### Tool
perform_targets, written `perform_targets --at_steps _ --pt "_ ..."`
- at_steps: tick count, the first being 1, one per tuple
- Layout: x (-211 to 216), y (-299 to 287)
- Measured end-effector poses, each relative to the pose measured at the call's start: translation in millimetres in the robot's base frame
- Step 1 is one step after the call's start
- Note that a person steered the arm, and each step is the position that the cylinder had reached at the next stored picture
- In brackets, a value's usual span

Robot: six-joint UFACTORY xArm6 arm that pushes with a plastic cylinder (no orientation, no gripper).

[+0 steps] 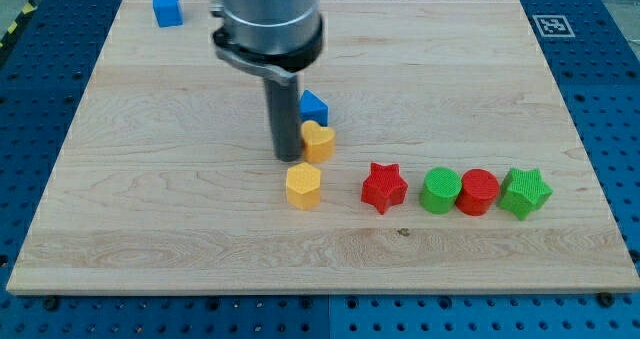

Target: Slide the blue triangle to the top center

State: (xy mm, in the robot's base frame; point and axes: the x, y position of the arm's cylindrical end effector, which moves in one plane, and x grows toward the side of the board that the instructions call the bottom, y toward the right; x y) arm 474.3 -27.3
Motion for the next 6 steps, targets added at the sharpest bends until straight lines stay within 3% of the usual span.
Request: perform_targets --at_steps 1,6 --pt "-5 27" --pt "-47 7"
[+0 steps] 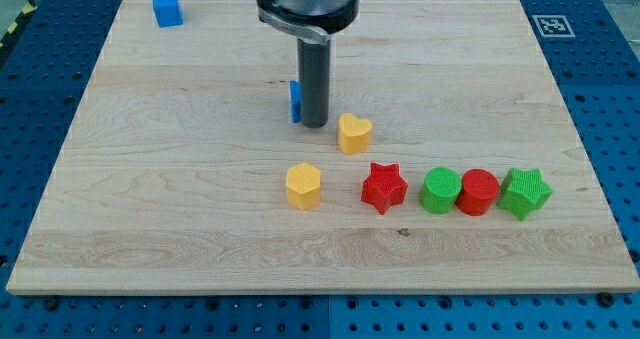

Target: Slide the blue triangle to the top center

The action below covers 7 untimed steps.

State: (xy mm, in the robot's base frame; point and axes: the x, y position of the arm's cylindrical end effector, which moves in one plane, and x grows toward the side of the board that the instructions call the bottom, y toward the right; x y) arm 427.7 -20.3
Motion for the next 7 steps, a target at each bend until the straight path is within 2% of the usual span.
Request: perform_targets --at_steps 2,5,6,7 --pt "-4 -27" --pt "-57 2" --pt "-58 27" --pt "-65 24"
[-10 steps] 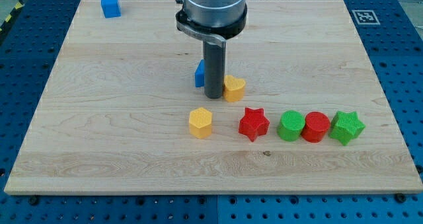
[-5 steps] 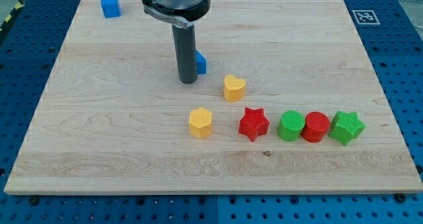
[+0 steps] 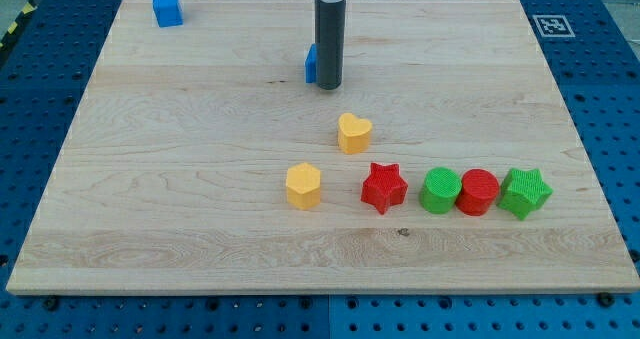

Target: Slide the blue triangle to the top center

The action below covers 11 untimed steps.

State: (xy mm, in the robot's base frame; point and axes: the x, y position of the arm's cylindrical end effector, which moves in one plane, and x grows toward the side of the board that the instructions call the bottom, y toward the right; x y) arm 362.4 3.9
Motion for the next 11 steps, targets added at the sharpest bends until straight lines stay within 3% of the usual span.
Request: perform_targets --at_steps 3,7,11 --pt "-11 -23" --pt "-44 7" --pt "-112 7"
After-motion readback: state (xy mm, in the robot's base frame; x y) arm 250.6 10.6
